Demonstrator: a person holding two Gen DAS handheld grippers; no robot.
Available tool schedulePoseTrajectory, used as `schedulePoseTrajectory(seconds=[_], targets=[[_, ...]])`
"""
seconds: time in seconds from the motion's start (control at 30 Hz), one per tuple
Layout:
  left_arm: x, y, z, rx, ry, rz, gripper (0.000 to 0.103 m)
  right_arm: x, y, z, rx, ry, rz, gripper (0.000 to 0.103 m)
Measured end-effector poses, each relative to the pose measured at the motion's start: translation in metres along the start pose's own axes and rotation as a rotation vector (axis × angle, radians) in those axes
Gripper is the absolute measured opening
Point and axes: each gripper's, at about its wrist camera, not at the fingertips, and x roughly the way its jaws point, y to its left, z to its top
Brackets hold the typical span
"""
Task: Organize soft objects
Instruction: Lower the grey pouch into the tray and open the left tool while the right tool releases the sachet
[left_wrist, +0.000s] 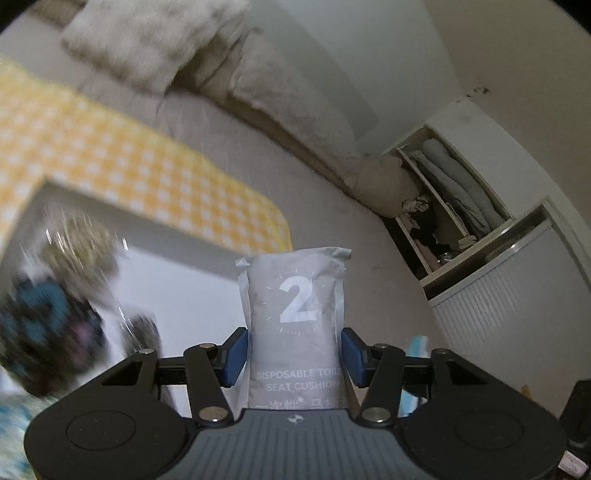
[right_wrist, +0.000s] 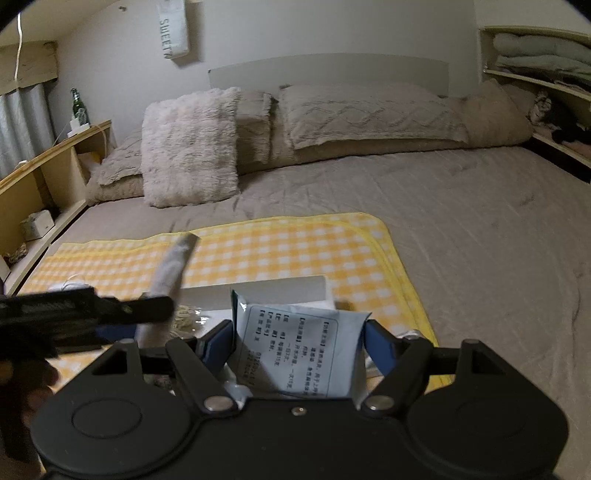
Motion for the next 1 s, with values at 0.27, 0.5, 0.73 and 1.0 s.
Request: schedulePoseTrajectory(seconds=[0.27,0.5,0.73,1.0], targets=[[0.05,0.027,-0.024,-0.088,0.089,0.023,0.055,0.009,-0.019,-0.006,0.022,0.033,0.0,0.077],[0.066,0.044,-0.039,-0.066,0.135,0.213,0.055,0.025,-0.015,-0.016,0.018,0.116,0.073,0.077],[0.048,0.045,-0.034,-0.033,0.128,0.331,0.056,0.047,0.005,-0.029,-0.042,0.212,0.089,0.077],[0.048,0.03,-0.029,0.01,0.165,0.322,0.078,0.064,0.014,-0.044,-0.1,0.276,0.027,0.094]])
